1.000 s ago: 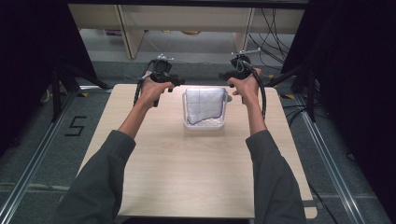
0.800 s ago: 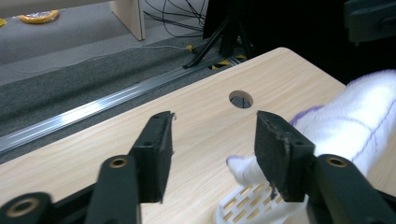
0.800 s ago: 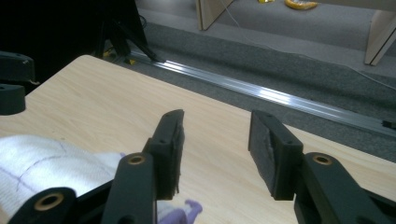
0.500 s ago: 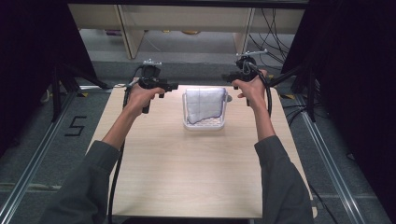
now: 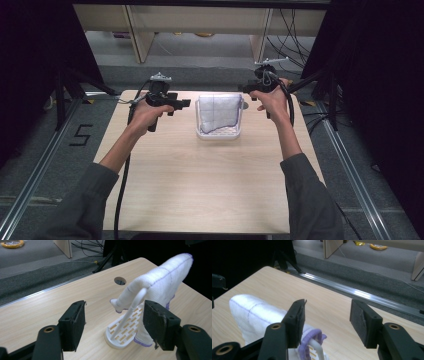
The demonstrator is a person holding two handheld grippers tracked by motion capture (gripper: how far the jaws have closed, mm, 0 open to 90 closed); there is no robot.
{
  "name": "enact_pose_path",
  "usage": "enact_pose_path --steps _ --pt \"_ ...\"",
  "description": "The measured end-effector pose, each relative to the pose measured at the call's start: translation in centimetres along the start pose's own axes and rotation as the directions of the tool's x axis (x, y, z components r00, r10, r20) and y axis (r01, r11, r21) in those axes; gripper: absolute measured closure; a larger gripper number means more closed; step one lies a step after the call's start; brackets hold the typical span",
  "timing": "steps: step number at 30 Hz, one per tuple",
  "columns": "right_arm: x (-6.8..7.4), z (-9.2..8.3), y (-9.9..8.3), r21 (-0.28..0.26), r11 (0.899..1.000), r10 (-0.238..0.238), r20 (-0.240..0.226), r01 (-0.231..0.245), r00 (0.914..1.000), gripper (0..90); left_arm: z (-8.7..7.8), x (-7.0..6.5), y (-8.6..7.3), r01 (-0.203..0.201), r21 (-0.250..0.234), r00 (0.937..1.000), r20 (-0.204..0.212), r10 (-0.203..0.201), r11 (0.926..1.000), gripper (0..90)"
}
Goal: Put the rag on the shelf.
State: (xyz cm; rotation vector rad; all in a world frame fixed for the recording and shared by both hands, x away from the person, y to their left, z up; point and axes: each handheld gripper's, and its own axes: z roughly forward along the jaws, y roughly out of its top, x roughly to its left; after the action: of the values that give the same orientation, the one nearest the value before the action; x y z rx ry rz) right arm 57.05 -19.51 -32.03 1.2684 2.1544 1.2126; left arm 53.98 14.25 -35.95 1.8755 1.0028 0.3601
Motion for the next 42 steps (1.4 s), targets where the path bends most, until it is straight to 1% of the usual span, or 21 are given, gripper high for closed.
enact_pose_path --steps 1,2,3,5,6,10,13,14,17,19,20,22,28,29,33,34,35,36,38,40,42 --pt "0.1 -0.2 -0.1 -0.002 1.000 -0.015 0.010 0.015 0.9998 45.7 -0.1 0.0 -0.1 -0.005 0.003 1.0000 0.001 0.005 1.0000 33.4" --pt "0.2 -0.3 -0.2 -0.008 1.000 -0.014 0.012 0.014 0.9998 45.6 -0.2 -0.2 -0.3 0.009 0.000 0.9999 0.013 -0.009 1.0000 33.3" --pt "0.1 -0.6 -0.4 -0.007 1.000 -0.020 0.010 0.020 0.9997 45.1 -0.4 -0.2 -0.5 0.000 0.005 0.9998 0.021 0.000 1.0000 32.9" --pt "0.3 -1.0 -0.6 -0.010 1.000 -0.020 0.004 0.021 0.9998 44.3 -0.6 -0.5 -0.8 0.005 -0.006 0.9997 0.022 -0.005 1.0000 32.5" --pt "0.2 -1.2 -0.8 -0.021 0.999 -0.034 0.010 0.034 0.9994 44.1 -0.7 -0.6 -1.0 -0.006 0.000 0.9998 0.018 0.006 1.0000 31.8" --pt "0.5 -1.7 -1.2 -0.008 0.999 -0.032 0.001 0.032 0.9995 43.0 -1.0 -1.2 -1.6 -0.005 -0.012 0.9994 0.033 0.005 0.9999 30.5" --pt "0.8 -2.0 -1.5 -0.014 0.998 -0.056 -0.002 0.056 0.9984 42.6 -1.2 -1.5 -2.0 -0.012 -0.002 0.9989 0.046 0.012 0.9999 29.6" --pt "1.1 -2.1 -1.6 -0.014 0.999 -0.045 -0.008 0.045 0.9989 42.5 -1.2 -1.7 -2.2 -0.009 -0.008 0.9991 0.042 0.010 0.9999 29.4" --pt "1.3 -2.3 -1.8 -0.015 0.998 -0.061 -0.009 0.061 0.9981 41.8 -1.3 -2.0 -2.5 -0.020 -0.007 0.9982 0.057 0.021 0.9998 29.4" --pt "1.6 -2.6 -1.9 0.006 0.998 -0.068 -0.007 0.068 0.9976 40.5 -1.4 -2.3 -2.7 -0.022 -0.009 0.9980 0.059 0.022 0.9997 29.4" --pt "1.6 -2.5 -2.0 -0.004 0.996 -0.087 -0.016 0.087 0.9961 40.5 -1.4 -2.4 -2.8 -0.021 -0.011 0.9976 0.066 0.022 0.9997 29.4" --pt "1.7 -2.8 -2.1 -0.010 0.995 -0.095 -0.019 0.095 0.9953 40.5 -1.6 -2.5 -2.9 -0.029 -0.009 0.9971 0.070 0.029 0.9995 29.2" --pt "2.3 -3.4 -2.9 0.001 0.996 -0.088 -0.022 0.088 0.9959 39.9 -2.0 -3.1 -3.7 -0.029 -0.015 0.9966 0.077 0.030 0.9995 29.1" --pt "2.3 -3.4 -3.0 -0.005 0.994 -0.105 -0.031 0.105 0.9940 39.2 -2.1 -3.1 -3.9 -0.032 -0.015 0.9955 0.089 0.033 0.9994 29.0" --pt "2.7 -3.7 -3.4 0.008 0.991 -0.134 -0.039 0.135 0.9902 38.5 -2.3 -3.2 -4.4 -0.035 -0.019 0.9961 0.080 0.037 0.9992 28.9" --pt "2.9 -3.7 -3.6 -0.004 0.991 -0.135 -0.040 0.135 0.9900 38.4 -2.3 -3.2 -4.5 -0.036 -0.023 0.9960 0.082 0.038 0.9991 28.9" --pt "3.0 -3.9 -3.6 0.011 0.993 -0.119 -0.042 0.120 0.9920 38.4 -2.4 -3.2 -4.6 -0.029 -0.022 0.9955 0.089 0.031 0.9993 28.8" --pt "3.1 -3.9 -3.8 -0.006 0.992 -0.123 -0.049 0.123 0.9912 38.4 -2.4 -3.2 -4.7 -0.025 -0.026 0.9955 0.091 0.027 0.9994 28.7" --pt "3.2 -3.9 -4.0 -0.002 0.992 -0.122 -0.057 0.123 0.9909 38.0 -2.5 -3.3 -5.0 -0.024 -0.025 0.9944 0.102 0.026 0.9994 28.1" --pt "3.3 -3.9 -4.2 -0.004 0.992 -0.130 -0.063 0.130 0.9896 37.5 -2.6 -3.4 -5.2 -0.035 -0.021 0.9945 0.098 0.037 0.9992 27.6" --pt "3.5 -4.0 -4.4 -0.003 0.993 -0.116 -0.060 0.116 0.9914 36.9 -2.6 -3.6 -5.3 -0.040 -0.025 0.9952 0.089 0.042 0.9989 27.4"
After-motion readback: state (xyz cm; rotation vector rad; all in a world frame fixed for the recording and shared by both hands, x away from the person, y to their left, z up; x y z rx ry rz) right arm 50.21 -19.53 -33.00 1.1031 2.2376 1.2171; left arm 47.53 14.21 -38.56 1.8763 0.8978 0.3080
